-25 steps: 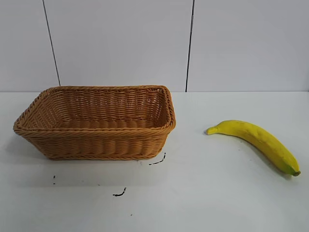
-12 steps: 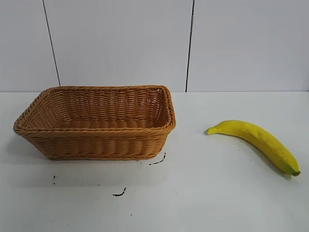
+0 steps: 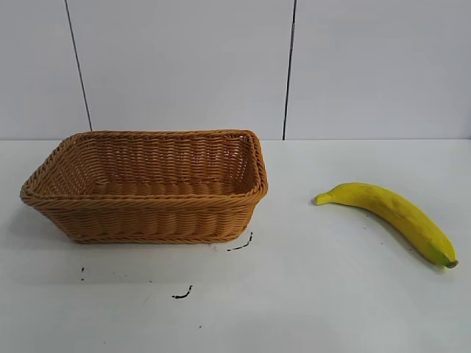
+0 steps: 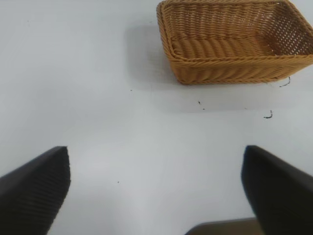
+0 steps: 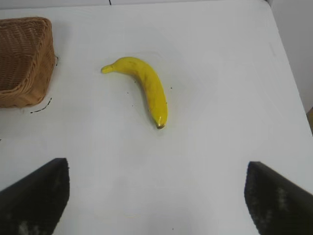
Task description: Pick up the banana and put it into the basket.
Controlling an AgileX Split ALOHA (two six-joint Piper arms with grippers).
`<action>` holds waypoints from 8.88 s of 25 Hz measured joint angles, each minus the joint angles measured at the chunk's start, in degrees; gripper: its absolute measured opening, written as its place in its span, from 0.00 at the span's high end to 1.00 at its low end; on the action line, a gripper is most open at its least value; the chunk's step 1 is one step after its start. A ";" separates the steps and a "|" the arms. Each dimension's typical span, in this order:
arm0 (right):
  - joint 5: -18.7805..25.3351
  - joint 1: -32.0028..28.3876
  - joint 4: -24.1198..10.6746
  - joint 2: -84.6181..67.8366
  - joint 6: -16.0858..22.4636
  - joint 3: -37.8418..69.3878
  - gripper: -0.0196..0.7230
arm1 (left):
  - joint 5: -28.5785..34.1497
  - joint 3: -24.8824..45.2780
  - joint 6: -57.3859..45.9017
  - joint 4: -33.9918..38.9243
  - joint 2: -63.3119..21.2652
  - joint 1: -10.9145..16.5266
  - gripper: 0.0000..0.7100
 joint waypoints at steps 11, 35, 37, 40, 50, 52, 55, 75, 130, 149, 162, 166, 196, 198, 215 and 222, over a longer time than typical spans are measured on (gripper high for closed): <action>2.42 2.75 4.32 32.28 -13.04 -22.39 0.06 | 0.00 0.00 0.00 -0.05 0.00 0.00 0.03; -4.36 5.34 -1.12 60.93 -11.67 -28.80 0.06 | 0.00 0.00 0.00 0.00 0.00 0.00 0.03; -4.57 5.34 -1.20 62.40 -11.65 -28.80 0.06 | 0.00 0.00 0.00 0.00 0.00 0.00 0.03; -6.15 5.34 -1.32 64.37 -11.52 -28.80 0.06 | 0.00 0.00 0.00 0.00 0.00 0.00 0.03; -9.34 5.34 -1.32 67.11 -11.46 -28.80 0.06 | 0.00 0.00 0.00 0.00 0.00 0.00 0.03; -10.13 5.09 -1.27 67.11 -11.02 -28.80 0.06 | 0.00 0.00 0.00 0.00 0.00 0.00 0.03; -10.18 4.15 -1.40 67.11 -10.39 -28.80 0.06 | 0.00 0.00 0.00 0.00 0.00 0.00 0.03; -10.28 3.29 -0.92 68.10 -8.91 -28.80 0.17 | 0.00 0.00 0.00 0.00 0.00 0.00 0.03; -5.85 34.58 -7.03 66.76 -29.06 -65.60 0.57 | 0.00 0.00 0.00 0.00 0.00 0.00 0.03; -18.55 37.16 -6.65 81.16 -29.69 -65.60 0.57 | 0.00 0.00 0.00 0.00 0.00 0.00 0.03; -18.67 37.16 -6.19 83.10 -29.69 -65.60 0.40 | 0.00 0.00 0.00 0.00 0.00 0.00 0.03; -19.93 37.16 -6.08 83.10 -28.08 -65.60 0.10 | 0.00 0.00 0.00 0.00 0.00 0.00 0.03; 6.87 10.76 -0.81 75.11 4.01 -77.61 0.05 | 0.00 0.00 0.00 0.00 0.00 0.00 0.03; 7.18 8.16 -0.81 75.11 4.01 -77.61 0.05 | 0.00 0.00 0.00 0.00 0.00 0.00 0.03; 8.13 1.17 -0.41 63.90 3.96 -58.38 0.05 | 0.00 0.00 0.00 0.00 0.00 0.00 0.03; 8.10 1.17 0.63 47.50 3.96 -34.25 0.05 | 0.00 0.00 0.00 0.00 0.00 0.00 0.03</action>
